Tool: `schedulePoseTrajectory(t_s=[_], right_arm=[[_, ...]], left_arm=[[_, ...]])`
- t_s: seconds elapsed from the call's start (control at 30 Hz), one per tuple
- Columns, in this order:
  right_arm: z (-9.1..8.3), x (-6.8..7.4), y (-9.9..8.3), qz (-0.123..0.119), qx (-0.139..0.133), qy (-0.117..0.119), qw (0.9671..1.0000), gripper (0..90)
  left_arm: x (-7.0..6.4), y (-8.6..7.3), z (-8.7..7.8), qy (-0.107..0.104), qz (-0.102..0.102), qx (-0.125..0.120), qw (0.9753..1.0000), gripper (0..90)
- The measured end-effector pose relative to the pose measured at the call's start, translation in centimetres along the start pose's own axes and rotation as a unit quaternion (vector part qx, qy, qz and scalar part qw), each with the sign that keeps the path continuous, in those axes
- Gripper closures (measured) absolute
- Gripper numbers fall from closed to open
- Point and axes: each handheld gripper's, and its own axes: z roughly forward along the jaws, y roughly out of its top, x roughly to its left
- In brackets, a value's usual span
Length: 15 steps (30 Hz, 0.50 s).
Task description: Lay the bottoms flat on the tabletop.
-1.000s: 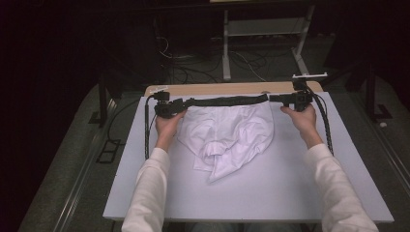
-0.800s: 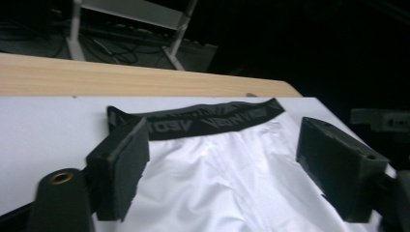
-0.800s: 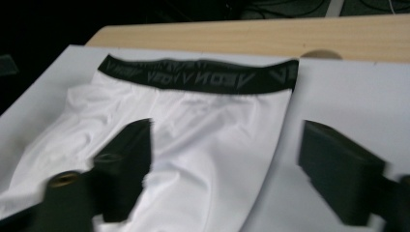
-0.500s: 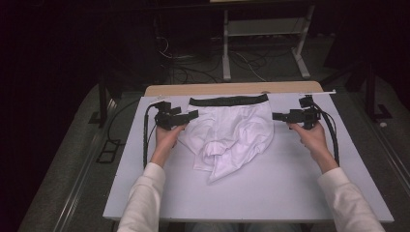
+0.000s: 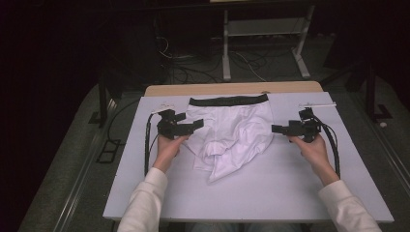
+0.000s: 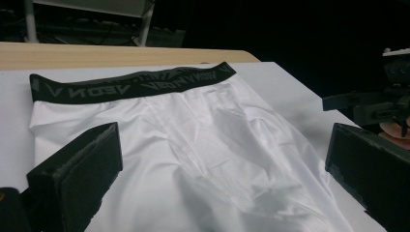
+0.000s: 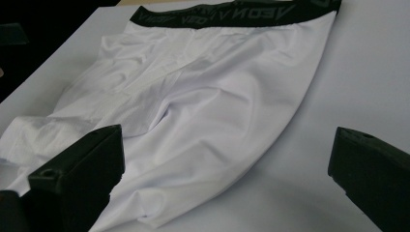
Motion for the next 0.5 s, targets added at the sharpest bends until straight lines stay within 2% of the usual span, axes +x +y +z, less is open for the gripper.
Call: schedulePoseTrajectory(t_s=[0.2, 0.3, 0.5], right_arm=[[-0.6, 0.8, -0.7, 0.004, -0.006, 0.009, 0.9999, 0.0], [-0.7, 1.3, -1.2, 0.000, 0.000, 0.008, 1.0000, 0.0], [-0.6, 2.0, -2.2, -0.006, 0.012, 0.010, 0.9999, 0.0]], left_arm=[[-1.0, -0.9, -1.0, -0.004, 0.002, 0.003, 1.0000, 0.0], [-1.6, -1.4, -1.2, -0.002, 0.009, 0.011, 0.9999, 0.0], [-2.8, -2.3, -1.6, -0.017, 0.017, 0.023, 0.9995, 0.0]])
